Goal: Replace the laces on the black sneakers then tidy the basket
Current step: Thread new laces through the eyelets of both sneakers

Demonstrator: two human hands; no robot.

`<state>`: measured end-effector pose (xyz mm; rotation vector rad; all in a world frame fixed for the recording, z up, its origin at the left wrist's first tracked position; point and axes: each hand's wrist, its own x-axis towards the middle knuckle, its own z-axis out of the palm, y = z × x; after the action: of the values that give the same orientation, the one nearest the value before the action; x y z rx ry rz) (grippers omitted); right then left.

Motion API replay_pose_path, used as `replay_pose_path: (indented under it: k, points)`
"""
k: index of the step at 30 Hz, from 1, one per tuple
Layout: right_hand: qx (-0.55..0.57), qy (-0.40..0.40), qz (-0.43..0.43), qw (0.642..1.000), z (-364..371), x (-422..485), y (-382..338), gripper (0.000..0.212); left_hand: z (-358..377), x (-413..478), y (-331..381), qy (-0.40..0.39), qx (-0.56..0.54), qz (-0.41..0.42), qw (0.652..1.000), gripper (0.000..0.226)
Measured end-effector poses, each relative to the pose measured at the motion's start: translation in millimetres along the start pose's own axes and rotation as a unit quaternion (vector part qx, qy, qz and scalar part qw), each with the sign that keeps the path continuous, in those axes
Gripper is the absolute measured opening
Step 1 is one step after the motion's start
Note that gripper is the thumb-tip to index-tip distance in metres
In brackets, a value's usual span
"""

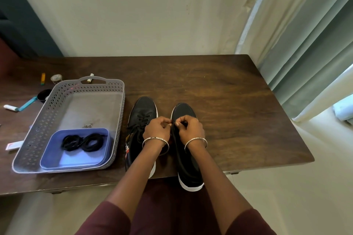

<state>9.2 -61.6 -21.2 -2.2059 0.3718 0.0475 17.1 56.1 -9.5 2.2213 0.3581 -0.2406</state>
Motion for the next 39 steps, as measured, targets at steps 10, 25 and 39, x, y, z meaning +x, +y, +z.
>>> replay_pose_path:
  k: [10,25,39]
  points:
    - [-0.091,-0.026,-0.053,0.994,-2.6,3.0,-1.5,0.015,1.6,5.3,-0.3,0.012,-0.052,-0.026,0.998,0.011]
    - [-0.034,-0.050,-0.048,0.997,-6.8,17.7,5.9,0.012,0.4,10.0,-5.2,-0.053,-0.199,-0.074,0.976,0.025]
    - [0.078,-0.001,-0.079,0.994,1.4,6.7,16.5,0.013,1.4,23.2,-23.0,-0.097,-0.232,-0.095,0.963,0.024]
